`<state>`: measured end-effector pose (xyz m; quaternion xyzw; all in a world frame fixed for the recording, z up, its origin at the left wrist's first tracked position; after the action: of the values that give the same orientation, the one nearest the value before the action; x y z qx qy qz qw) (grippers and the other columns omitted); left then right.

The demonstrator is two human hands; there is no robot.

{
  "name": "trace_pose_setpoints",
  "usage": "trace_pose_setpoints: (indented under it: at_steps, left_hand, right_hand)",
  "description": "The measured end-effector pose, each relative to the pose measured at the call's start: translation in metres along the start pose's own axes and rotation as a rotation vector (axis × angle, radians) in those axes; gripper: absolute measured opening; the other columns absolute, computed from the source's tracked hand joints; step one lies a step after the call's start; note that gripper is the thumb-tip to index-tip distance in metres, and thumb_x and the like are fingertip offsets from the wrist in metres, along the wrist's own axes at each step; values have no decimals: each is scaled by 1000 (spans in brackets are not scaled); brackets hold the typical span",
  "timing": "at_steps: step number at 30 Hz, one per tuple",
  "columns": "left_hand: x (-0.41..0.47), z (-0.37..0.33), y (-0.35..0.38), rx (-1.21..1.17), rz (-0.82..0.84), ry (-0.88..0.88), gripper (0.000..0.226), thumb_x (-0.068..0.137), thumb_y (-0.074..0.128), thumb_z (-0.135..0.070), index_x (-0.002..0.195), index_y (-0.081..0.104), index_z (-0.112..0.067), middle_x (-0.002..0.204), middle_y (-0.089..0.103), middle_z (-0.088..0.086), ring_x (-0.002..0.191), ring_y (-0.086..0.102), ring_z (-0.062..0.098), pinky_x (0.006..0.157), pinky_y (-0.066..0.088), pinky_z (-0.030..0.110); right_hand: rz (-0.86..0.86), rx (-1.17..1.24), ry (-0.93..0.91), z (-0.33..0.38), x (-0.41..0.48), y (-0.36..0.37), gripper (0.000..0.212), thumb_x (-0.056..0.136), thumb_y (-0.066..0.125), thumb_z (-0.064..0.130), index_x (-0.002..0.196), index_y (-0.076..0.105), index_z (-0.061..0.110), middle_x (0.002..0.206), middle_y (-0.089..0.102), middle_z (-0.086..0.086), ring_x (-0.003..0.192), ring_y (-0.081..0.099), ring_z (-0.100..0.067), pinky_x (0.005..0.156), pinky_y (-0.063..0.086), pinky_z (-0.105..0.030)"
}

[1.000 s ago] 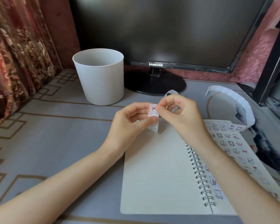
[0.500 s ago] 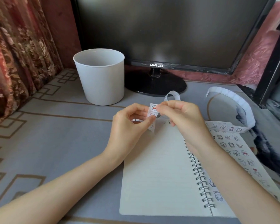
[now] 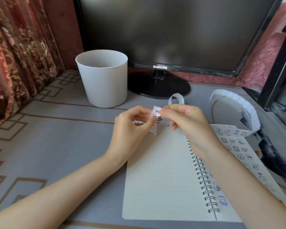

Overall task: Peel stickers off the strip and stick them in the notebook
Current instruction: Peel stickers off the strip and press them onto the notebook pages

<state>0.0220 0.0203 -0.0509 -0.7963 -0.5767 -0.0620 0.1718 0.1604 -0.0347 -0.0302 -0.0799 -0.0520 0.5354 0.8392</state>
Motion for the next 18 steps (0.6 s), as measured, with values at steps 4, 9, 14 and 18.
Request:
trace_pose_setpoints:
  at_steps: [4, 9, 14, 18]
  left_hand:
    - [2, 3, -2, 18, -4, -8, 8, 83, 71, -11, 86, 71, -18, 78, 72, -9, 74, 65, 4, 68, 49, 16]
    - [6, 6, -4, 41, -15, -18, 7, 82, 73, -13, 85, 71, -18, 78, 71, -8, 73, 66, 4, 66, 50, 16]
    - [12, 18, -11, -22, -31, -112, 8, 81, 73, -17, 88, 71, -14, 83, 72, -1, 76, 67, 8, 66, 48, 16]
    - [13, 21, -15, -171, -47, -213, 7, 80, 74, -15, 86, 72, -13, 80, 73, 4, 70, 65, 7, 66, 51, 18]
  right_hand:
    - [8, -8, 11, -3, 2, 0, 5, 81, 70, 18, 80, 73, 13, 54, 57, 13, 53, 47, -4, 54, 41, -11]
    - [56, -12, 23, -5, 2, 1, 6, 78, 74, 16, 79, 72, 10, 50, 57, 11, 49, 48, -5, 51, 41, -14]
    - [117, -49, 46, -3, 1, -3, 10, 77, 75, 9, 84, 69, 7, 59, 63, 3, 44, 48, -3, 46, 38, -14]
    - [203, -89, 81, 1, 4, -11, 18, 76, 76, 12, 93, 71, 8, 59, 65, 6, 49, 51, -5, 47, 39, -15]
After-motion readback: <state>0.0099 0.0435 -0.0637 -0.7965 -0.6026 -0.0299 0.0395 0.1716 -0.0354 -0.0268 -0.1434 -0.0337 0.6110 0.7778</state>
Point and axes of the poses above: each hand's wrist, its own x-axis towards the middle knuckle, its own y-axis out of the palm, z = x × y, the point moved 7 cm from there along x, towards the middle knuckle
